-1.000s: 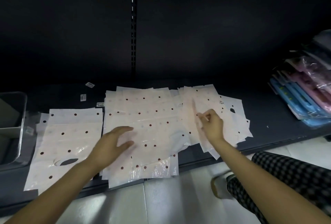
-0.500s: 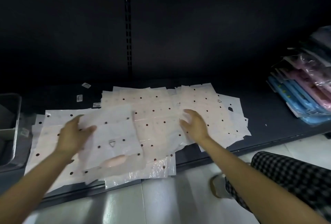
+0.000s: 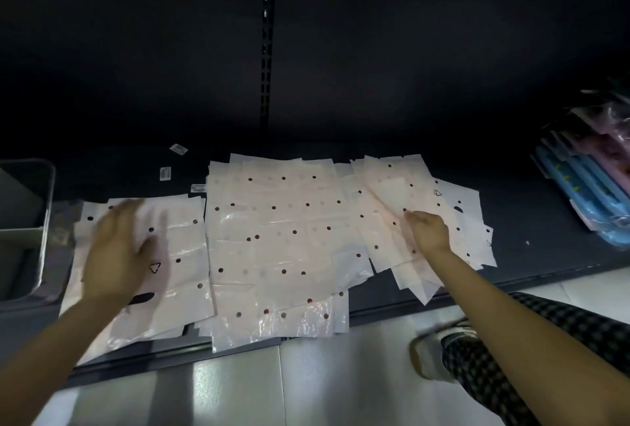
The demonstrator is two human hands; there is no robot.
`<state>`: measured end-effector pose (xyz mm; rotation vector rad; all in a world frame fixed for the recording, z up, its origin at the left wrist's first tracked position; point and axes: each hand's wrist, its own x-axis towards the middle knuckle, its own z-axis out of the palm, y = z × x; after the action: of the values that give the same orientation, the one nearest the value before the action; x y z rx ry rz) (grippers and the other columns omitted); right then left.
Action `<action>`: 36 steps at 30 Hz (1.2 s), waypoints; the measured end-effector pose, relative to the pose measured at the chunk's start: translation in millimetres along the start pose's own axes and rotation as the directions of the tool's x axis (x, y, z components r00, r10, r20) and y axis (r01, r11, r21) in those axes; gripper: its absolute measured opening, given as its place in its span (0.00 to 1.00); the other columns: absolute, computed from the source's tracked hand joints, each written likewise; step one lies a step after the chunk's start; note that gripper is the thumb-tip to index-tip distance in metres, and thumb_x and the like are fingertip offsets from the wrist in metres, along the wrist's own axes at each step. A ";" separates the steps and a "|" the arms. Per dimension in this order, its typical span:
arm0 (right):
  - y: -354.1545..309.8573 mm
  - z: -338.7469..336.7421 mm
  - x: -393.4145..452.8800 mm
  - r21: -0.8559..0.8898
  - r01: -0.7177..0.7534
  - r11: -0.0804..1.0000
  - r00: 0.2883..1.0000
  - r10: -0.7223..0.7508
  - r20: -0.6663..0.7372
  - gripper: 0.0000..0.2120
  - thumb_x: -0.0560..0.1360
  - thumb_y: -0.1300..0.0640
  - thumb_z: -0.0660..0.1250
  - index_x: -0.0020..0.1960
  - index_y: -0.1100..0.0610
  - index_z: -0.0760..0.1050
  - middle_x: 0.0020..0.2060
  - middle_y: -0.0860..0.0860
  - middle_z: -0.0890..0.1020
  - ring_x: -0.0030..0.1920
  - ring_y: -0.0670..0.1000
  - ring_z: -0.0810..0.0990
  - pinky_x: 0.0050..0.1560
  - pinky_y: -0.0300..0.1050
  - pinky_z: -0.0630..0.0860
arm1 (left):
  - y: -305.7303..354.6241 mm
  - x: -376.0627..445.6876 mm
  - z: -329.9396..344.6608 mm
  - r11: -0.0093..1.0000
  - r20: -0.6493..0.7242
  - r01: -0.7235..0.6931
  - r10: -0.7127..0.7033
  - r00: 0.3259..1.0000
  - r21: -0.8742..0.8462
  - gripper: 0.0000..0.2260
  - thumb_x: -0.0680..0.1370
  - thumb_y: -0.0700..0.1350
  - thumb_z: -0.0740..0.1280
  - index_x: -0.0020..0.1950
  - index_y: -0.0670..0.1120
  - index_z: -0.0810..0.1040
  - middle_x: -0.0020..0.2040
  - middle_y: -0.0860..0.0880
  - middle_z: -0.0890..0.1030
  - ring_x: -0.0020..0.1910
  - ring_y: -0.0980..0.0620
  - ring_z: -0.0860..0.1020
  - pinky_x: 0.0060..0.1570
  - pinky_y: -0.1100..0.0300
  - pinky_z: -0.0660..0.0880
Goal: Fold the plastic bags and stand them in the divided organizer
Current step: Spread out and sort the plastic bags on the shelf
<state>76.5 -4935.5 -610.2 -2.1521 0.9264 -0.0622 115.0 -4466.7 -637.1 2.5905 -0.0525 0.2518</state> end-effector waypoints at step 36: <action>-4.4 27.2 -49.0 0.275 0.243 0.930 0.945 -0.291 0.147 0.20 0.82 0.54 0.54 0.71 0.60 0.67 0.67 0.53 0.72 0.67 0.49 0.70 0.64 0.34 0.68 | 103.4 -5.4 32.1 0.936 0.306 0.010 0.106 0.946 -0.352 0.37 0.74 0.56 0.67 0.77 0.54 0.51 0.75 0.58 0.51 0.75 0.54 0.50 0.72 0.55 0.51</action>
<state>52.0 -4885.1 -614.3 -1.9908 0.4832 -0.1075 106.2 -4571.9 -612.7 2.2487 -0.2561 -0.1554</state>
